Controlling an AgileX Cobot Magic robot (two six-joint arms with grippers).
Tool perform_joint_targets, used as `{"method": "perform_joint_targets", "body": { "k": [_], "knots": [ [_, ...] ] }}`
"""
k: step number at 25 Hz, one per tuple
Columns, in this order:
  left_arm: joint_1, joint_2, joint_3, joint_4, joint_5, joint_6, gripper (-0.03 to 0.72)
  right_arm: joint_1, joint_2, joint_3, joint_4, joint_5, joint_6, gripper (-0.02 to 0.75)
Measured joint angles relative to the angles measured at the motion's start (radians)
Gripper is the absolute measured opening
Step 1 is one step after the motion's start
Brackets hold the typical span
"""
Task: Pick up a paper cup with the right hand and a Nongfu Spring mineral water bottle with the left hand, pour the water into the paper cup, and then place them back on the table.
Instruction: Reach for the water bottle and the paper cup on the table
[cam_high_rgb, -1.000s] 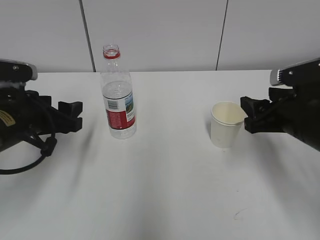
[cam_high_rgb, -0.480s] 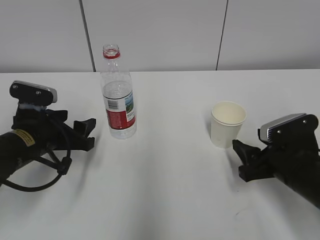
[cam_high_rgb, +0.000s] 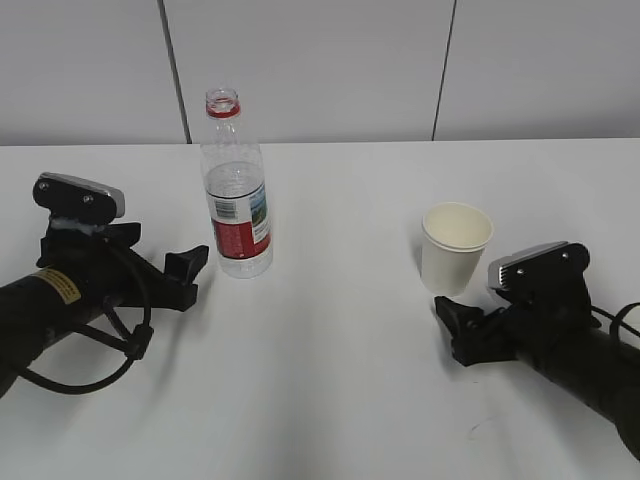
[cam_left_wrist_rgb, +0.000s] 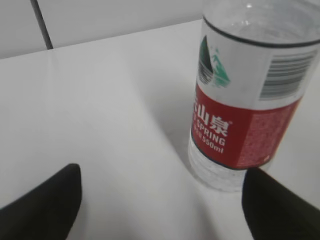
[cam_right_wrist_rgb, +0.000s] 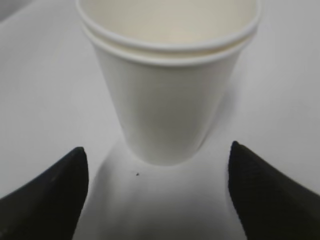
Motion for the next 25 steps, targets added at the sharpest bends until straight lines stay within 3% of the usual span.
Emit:
{"method": "perform_joint_targets", "body": {
  "k": [18,25],
  "knots": [
    [0.000,0.009,-0.001,0.003,-0.037,0.000,0.593,0.000,0.098,-0.175,-0.039,-0.005,0.024,0.662],
    [0.000,0.009,-0.001,0.011,-0.051,-0.011,0.594,0.000,0.105,-0.182,-0.044,-0.005,0.024,0.587]
  ]
}}
